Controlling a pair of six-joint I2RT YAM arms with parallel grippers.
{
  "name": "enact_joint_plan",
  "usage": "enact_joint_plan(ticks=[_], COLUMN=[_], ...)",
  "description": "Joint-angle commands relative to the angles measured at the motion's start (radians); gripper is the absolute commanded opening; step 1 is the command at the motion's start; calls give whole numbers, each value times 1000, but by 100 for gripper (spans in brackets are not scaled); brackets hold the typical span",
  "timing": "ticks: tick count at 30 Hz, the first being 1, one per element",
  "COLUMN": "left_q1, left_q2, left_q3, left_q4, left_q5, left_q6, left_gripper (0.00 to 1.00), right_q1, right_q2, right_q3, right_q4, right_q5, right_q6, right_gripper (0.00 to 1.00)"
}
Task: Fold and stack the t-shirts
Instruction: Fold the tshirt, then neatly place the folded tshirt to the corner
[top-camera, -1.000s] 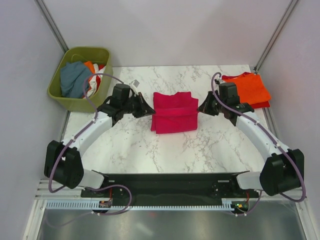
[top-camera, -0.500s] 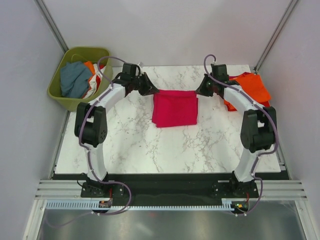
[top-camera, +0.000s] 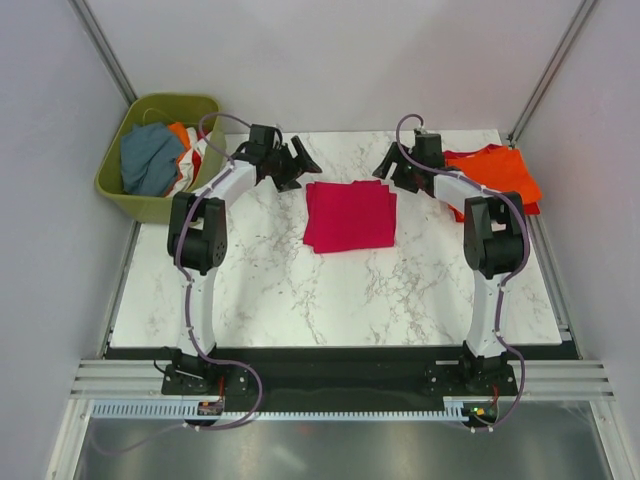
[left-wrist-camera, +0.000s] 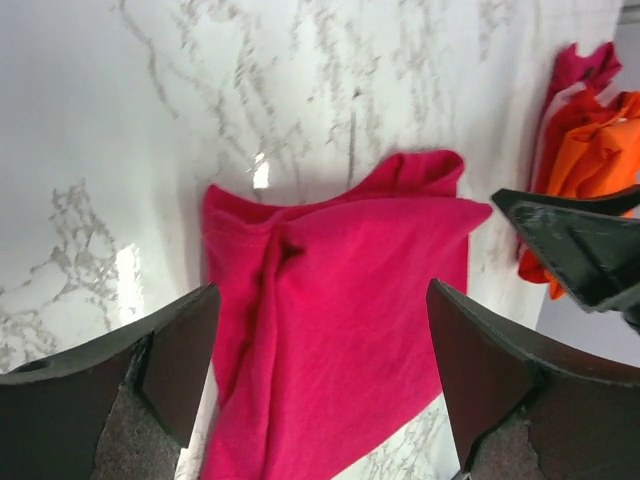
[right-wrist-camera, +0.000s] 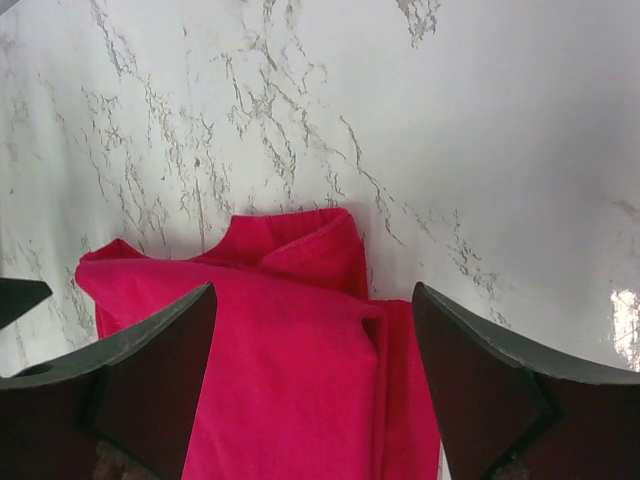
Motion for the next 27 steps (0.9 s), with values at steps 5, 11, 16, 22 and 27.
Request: enact_joint_plan(ticks=[5,11,16,22,27], left_q1=[-36,-36,-36,-36,-39], left_q2=[-116,-167,-128,-85,-65], left_q3=[-170,-303,-300,-277,-267], left_q4=[39,138,203,218,217], left_q5=[-183,-204,-134,-98,-94], left_q6=[56,86,86,66,60], left_gripper=[91,91,89,84,79], right_q1=[-2,-30,-32,-48,-68], right_q2=[-85,-41,-30,-30,-42], right_q3=[-70,-71,-91,-127,-168], right_q4=[29,43,110,133,156], right_q5=[65,-52,-113,-126,-129], right_q6=[-119,-118,-100,-80,-57], right_gripper=[86,73,71,70,67])
